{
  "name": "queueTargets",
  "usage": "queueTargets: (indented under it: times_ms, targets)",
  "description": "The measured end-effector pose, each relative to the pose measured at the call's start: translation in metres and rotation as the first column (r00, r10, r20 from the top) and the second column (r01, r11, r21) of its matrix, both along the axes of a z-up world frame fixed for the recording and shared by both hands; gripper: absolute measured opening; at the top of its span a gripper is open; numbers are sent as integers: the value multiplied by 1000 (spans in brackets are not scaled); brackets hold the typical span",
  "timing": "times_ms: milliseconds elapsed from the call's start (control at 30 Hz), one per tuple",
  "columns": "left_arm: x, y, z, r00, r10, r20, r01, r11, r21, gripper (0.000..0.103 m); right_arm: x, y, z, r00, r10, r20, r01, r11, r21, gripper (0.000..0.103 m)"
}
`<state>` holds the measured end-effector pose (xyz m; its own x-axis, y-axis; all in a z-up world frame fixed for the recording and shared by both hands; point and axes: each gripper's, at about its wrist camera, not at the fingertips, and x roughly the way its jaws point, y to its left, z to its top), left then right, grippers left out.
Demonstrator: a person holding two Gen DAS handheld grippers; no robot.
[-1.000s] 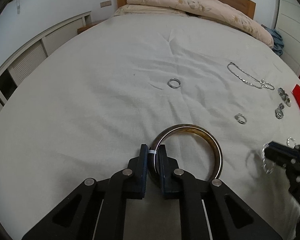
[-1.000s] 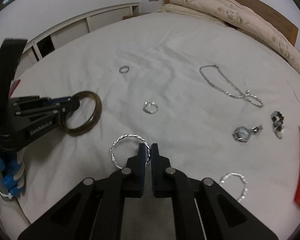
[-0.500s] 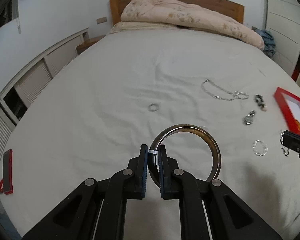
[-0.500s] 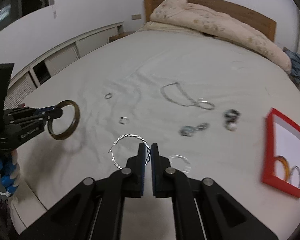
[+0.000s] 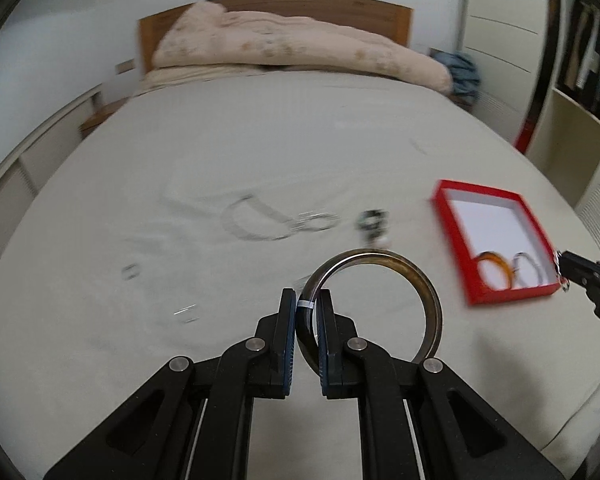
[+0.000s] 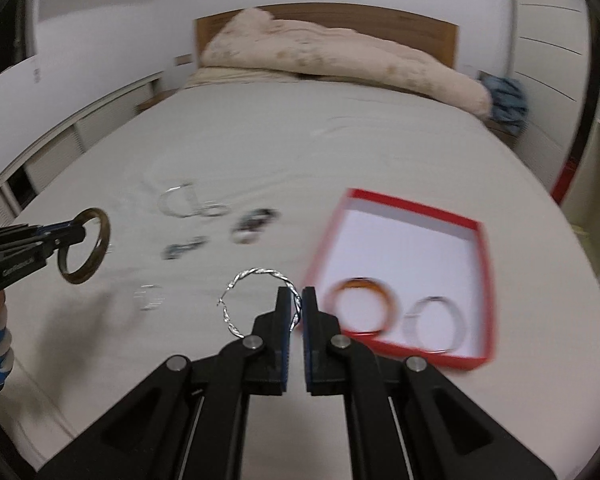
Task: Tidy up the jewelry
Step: 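Carry both pieces into the red box and open both tools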
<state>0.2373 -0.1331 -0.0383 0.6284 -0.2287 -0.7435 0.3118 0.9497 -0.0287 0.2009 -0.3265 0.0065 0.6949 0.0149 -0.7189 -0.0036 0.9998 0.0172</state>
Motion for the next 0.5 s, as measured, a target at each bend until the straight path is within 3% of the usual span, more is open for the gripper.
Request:
queueTargets:
  times_ms: [233,500]
  targets:
    - [34,-120,-6,992,-122,-19,122,993,6,10,29,-96,-10,997,-72,-30,71,997,-14,4]
    - [84,-233,-43,974,-213,-71,219,971,98,10,81,-151,-55,992,-11,-126,10,1000,-15,5]
